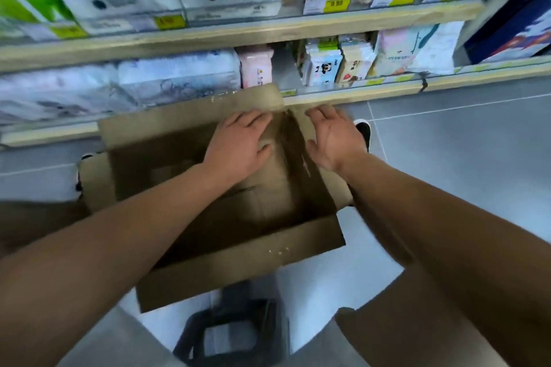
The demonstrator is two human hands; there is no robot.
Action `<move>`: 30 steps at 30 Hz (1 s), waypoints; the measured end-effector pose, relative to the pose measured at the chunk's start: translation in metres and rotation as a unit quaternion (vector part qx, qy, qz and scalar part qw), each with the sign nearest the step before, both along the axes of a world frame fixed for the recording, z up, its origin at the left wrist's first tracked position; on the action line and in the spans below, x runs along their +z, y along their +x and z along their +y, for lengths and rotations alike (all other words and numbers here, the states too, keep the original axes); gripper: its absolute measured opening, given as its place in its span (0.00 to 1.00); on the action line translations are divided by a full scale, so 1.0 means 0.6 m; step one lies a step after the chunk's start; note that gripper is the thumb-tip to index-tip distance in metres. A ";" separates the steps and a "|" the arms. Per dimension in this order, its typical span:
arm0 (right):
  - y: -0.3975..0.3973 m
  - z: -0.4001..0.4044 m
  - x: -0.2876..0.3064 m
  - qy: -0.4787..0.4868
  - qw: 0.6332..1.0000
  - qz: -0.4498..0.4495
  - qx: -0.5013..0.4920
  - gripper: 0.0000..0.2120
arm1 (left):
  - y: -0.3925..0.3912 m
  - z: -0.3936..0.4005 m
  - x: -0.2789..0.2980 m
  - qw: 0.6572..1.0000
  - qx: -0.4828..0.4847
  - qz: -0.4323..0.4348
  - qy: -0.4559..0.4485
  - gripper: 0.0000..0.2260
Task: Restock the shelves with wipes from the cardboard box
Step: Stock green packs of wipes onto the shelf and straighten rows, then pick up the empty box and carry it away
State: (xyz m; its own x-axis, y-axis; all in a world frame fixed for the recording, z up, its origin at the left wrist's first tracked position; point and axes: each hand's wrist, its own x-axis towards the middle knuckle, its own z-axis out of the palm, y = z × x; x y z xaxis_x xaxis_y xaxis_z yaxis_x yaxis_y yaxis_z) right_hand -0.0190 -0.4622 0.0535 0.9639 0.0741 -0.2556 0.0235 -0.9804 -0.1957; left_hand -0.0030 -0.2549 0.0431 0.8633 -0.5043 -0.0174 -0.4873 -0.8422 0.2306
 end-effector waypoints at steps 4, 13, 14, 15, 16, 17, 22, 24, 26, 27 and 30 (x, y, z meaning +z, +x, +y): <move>-0.064 0.057 -0.005 0.032 0.999 0.017 -0.023 0.29 | -0.069 0.086 0.002 0.998 0.051 0.016 -0.028 0.26; -0.123 0.133 -0.081 0.109 0.984 0.020 -0.142 0.30 | -0.168 0.248 -0.059 0.941 0.316 0.093 -0.077 0.27; -0.120 0.137 -0.088 0.104 0.984 0.019 -0.146 0.31 | -0.172 0.260 -0.067 0.931 0.342 0.098 -0.079 0.28; -0.115 0.142 -0.093 0.100 0.984 0.021 -0.146 0.32 | -0.176 0.269 -0.073 0.921 0.366 0.103 -0.080 0.28; -0.109 0.146 -0.097 0.100 0.984 0.020 -0.144 0.33 | -0.178 0.278 -0.080 0.912 0.388 0.107 -0.083 0.28; -0.101 0.150 -0.101 0.101 0.985 0.018 -0.140 0.33 | -0.178 0.283 -0.087 0.902 0.409 0.110 -0.088 0.28; -0.063 0.144 -0.122 0.034 0.990 -0.001 -0.135 0.37 | -0.155 0.288 -0.113 0.850 0.497 0.124 -0.126 0.31; -0.046 0.128 -0.127 0.026 0.985 0.025 -0.169 0.42 | -0.143 0.292 -0.123 0.826 0.530 0.140 -0.135 0.32; -0.030 0.110 -0.133 0.048 0.972 0.066 -0.218 0.46 | -0.136 0.299 -0.135 0.814 0.547 0.141 -0.139 0.33; -0.025 0.102 -0.137 0.070 0.963 0.088 -0.243 0.47 | -0.136 0.303 -0.140 0.810 0.551 0.144 -0.142 0.34; -0.025 0.090 -0.154 0.086 0.949 0.117 -0.278 0.48 | -0.144 0.317 -0.149 0.809 0.540 0.150 -0.177 0.34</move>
State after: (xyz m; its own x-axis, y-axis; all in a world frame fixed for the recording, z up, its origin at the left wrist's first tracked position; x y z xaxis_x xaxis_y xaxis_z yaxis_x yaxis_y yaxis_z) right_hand -0.0339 -0.4083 -0.0389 0.7841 -0.3706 -0.4979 -0.5530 -0.7813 -0.2894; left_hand -0.0895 -0.0648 -0.0462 0.7870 0.5225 -0.3281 0.6120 -0.5944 0.5217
